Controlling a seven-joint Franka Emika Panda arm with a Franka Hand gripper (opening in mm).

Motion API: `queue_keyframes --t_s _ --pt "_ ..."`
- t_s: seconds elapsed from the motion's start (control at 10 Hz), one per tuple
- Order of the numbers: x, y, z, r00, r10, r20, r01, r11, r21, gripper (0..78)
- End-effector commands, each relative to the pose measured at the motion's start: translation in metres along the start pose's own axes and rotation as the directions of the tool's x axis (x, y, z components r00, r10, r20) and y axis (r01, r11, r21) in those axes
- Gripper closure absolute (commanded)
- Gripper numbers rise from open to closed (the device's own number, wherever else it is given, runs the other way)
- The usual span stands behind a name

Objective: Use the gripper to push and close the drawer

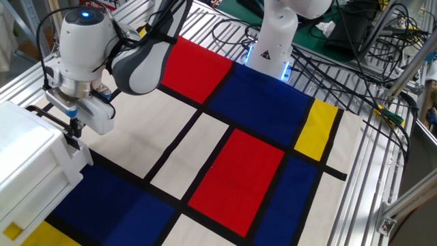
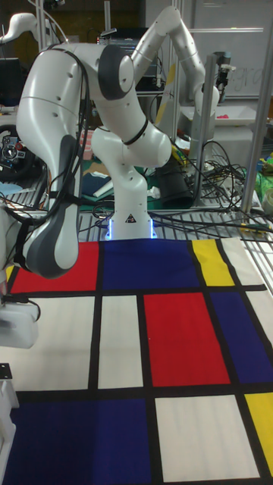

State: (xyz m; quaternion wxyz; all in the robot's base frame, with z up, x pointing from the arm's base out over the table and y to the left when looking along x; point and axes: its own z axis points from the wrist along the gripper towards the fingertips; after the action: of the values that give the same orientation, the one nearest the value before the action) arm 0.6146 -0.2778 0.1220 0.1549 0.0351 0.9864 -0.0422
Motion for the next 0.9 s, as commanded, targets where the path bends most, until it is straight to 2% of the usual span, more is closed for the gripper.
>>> queue_keyframes --t_s 0.1,0.5,0.6,0.7,0.8,0.9 --pt "-0.001 -0.002 0.001 0.999 0.040 0.018 -0.040 0.999 0.003 77.6" --pt "-0.004 -0.002 -0.004 0.999 0.049 -0.002 -0.049 0.999 -0.006 77.6" --pt "-0.003 -0.001 -0.006 0.998 0.049 -0.030 -0.050 0.999 -0.004 77.6" --pt "-0.002 -0.001 -0.007 0.998 0.049 -0.040 -0.049 0.999 -0.002 77.6" --pt "0.004 0.001 -0.013 0.996 0.056 -0.064 -0.057 0.998 -0.002 77.6" --pt "0.004 0.001 -0.013 0.997 0.057 -0.061 -0.057 0.998 -0.001 77.6"
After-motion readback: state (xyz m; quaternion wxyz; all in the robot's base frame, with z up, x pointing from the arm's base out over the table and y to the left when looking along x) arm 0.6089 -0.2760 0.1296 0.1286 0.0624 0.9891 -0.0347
